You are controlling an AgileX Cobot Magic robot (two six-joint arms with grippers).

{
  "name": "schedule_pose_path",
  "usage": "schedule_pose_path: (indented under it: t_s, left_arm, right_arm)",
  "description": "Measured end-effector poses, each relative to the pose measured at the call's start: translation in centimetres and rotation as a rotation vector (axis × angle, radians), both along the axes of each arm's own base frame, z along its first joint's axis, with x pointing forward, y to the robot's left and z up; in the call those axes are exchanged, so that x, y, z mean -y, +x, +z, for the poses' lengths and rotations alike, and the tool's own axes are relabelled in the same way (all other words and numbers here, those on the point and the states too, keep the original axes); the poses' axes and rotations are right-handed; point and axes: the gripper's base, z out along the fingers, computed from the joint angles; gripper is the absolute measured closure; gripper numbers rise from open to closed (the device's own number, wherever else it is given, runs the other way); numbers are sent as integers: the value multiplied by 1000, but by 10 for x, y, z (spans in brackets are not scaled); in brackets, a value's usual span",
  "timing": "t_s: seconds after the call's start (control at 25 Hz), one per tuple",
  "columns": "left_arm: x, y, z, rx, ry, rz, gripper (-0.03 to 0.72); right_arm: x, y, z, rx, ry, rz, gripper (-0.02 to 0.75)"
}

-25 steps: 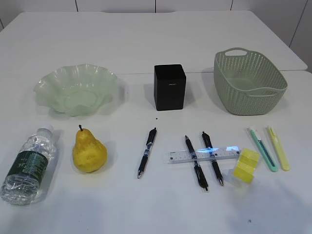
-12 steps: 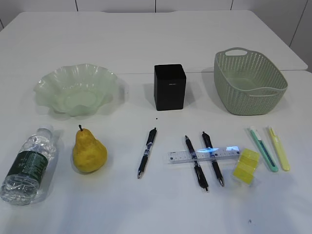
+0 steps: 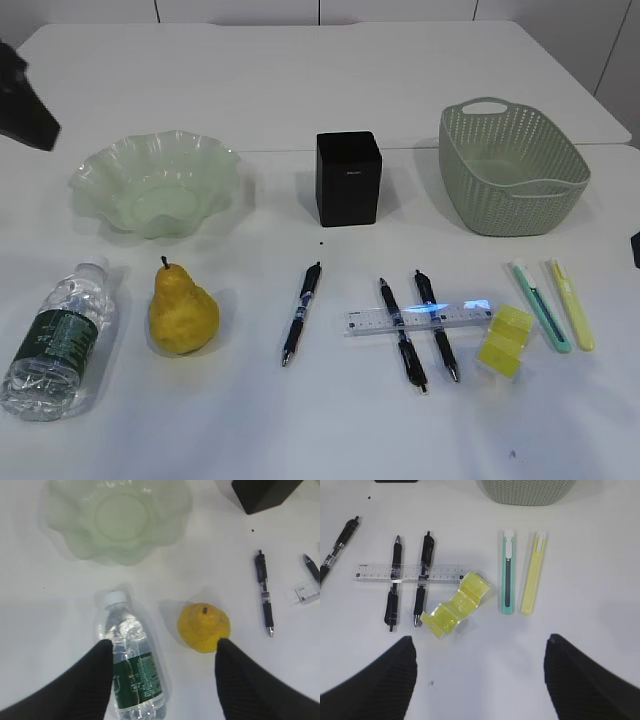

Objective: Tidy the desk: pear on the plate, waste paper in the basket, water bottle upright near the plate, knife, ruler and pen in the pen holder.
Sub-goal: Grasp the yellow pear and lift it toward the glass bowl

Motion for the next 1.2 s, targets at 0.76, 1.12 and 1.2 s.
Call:
schedule_pose_path:
  t_s: [0.76,1.12,1.2]
  left_arm:
    - [75,89,-109,-384,46,-140,129]
    - [82,96,-142,-452,95,-156,125]
    - [83,97,-146,-458,97,-155,125]
  right_arm:
    - [-3,17,0,-120,-27,11,151]
    - [-3,17,0,-120,-27,11,152]
    - [-3,17,0,-120,-27,11,152]
